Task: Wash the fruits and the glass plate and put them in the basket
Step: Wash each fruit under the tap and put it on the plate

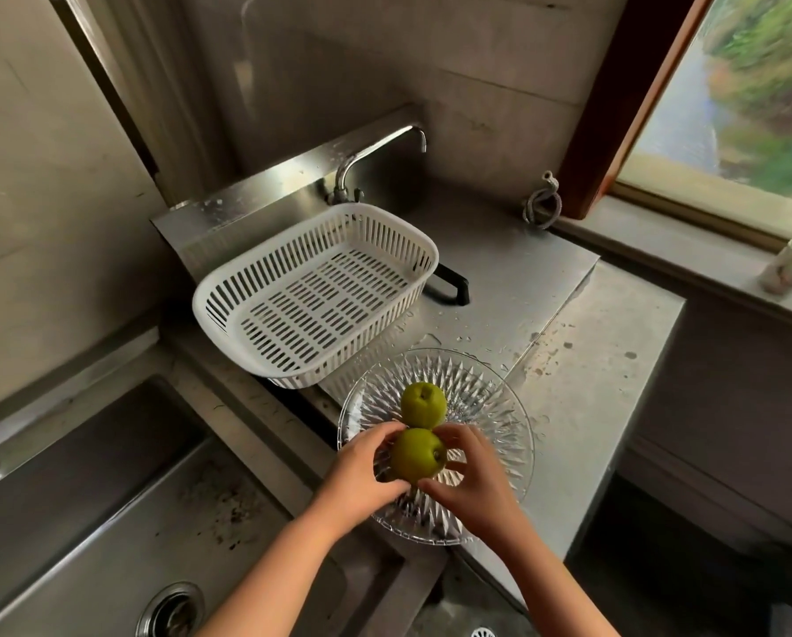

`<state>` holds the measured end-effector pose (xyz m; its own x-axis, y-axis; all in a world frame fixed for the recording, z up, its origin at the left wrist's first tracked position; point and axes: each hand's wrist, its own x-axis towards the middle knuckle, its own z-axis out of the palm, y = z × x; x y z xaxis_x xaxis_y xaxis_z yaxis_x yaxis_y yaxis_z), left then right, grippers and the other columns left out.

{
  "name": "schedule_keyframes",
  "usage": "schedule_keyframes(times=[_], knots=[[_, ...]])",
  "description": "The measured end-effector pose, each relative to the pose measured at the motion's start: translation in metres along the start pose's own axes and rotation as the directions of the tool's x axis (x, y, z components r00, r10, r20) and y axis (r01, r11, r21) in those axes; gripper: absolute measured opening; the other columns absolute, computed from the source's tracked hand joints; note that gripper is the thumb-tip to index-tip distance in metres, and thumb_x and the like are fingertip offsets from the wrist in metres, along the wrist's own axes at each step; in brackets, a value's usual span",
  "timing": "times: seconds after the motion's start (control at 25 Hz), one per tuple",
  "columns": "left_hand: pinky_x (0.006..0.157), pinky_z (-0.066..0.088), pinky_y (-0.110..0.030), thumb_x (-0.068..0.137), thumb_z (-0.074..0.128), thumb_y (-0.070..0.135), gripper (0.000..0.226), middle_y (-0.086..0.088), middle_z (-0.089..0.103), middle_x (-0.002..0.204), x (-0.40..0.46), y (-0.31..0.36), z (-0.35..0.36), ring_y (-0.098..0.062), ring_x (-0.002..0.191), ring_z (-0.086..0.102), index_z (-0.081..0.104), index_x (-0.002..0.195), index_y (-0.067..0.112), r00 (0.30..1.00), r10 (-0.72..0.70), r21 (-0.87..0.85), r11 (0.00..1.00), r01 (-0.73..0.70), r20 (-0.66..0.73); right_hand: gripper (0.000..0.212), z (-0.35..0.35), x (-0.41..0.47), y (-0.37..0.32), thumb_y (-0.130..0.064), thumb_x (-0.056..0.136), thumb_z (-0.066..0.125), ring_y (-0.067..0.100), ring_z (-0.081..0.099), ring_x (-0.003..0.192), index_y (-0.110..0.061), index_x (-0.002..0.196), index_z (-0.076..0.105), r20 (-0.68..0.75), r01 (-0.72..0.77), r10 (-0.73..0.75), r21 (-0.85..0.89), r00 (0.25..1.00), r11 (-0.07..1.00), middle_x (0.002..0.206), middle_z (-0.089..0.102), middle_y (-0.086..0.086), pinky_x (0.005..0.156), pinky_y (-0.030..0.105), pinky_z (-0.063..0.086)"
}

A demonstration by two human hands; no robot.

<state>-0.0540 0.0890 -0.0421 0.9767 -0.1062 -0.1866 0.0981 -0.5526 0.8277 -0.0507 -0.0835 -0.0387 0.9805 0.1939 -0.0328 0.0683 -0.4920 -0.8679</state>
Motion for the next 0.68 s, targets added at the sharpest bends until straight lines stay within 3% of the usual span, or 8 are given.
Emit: schedule_keyframes(times=[0.12,0.24,0.32,0.44,0.56,0.68], knots=[[0.087,0.037,-0.004,0.066,0.076,0.015,0.068,0.005,0.058,0.123,-0.006,0.000,-0.005,-0.003,0.111,0.053,0.049,0.127,0.026,1.000,-0.027,-0.003,1.000,0.027,-0.002,0.060,-0.006,-0.004,0.000,-0.011,0.060,0.080,0.012,0.055,0.101,-0.025,0.110,0.051,-0.001,-0.010,0.010,0.033,1.000,0.999,0.105,0.051,-0.006,0.082,0.027,0.053],[0.091,0.037,-0.013,0.066,0.077,0.018,0.069,0.007,0.057,0.122,-0.018,0.003,-0.022,-0.002,0.112,0.052,0.048,0.128,0.029,0.997,-0.051,-0.002,0.999,0.051,-0.057,0.062,-0.021,-0.007,-0.010,-0.011,0.061,0.081,0.007,0.055,0.101,-0.039,0.104,0.048,-0.039,0.009,-0.006,0.064,0.999,0.998,0.107,0.053,-0.005,0.080,0.025,0.052],[0.089,0.036,-0.011,0.067,0.077,0.020,0.069,0.009,0.057,0.121,-0.028,0.007,-0.039,-0.001,0.112,0.052,0.047,0.128,0.031,0.995,-0.054,0.007,0.998,0.055,-0.088,0.063,-0.030,-0.004,-0.022,-0.009,0.062,0.080,0.005,0.055,0.100,-0.046,0.100,0.047,-0.036,0.042,-0.040,0.045,0.999,0.998,0.106,0.052,-0.008,0.079,0.026,0.053],[0.083,0.032,-0.005,0.069,0.076,0.024,0.068,0.011,0.055,0.120,-0.053,0.010,-0.072,0.001,0.109,0.052,0.046,0.129,0.032,0.979,-0.090,0.004,0.996,0.092,-0.183,0.057,-0.028,0.007,-0.054,-0.007,0.064,0.080,0.016,0.058,0.100,-0.035,0.106,0.055,0.031,0.108,-0.109,0.049,0.993,0.993,0.109,0.054,0.001,0.083,0.032,0.054],[0.084,0.036,-0.008,0.070,0.075,0.025,0.066,0.011,0.057,0.118,-0.088,0.010,-0.108,0.002,0.106,0.054,0.045,0.129,0.032,0.944,-0.135,-0.042,0.991,0.129,-0.301,0.055,-0.003,0.022,-0.092,-0.008,0.065,0.080,0.012,0.058,0.095,-0.030,0.108,0.056,0.140,0.234,-0.234,0.020,0.962,0.972,0.108,0.055,0.000,0.077,0.020,0.052],[0.083,0.040,-0.006,0.075,0.071,0.023,0.061,0.009,0.059,0.113,-0.141,0.000,-0.139,0.002,0.100,0.058,0.046,0.130,0.028,0.856,-0.205,-0.114,0.979,0.171,-0.475,0.051,0.050,0.026,-0.133,-0.011,0.069,0.078,0.009,0.058,0.092,-0.024,0.114,0.056,0.331,0.346,-0.349,0.069,0.877,0.936,0.109,0.057,0.000,0.076,0.021,0.052]])
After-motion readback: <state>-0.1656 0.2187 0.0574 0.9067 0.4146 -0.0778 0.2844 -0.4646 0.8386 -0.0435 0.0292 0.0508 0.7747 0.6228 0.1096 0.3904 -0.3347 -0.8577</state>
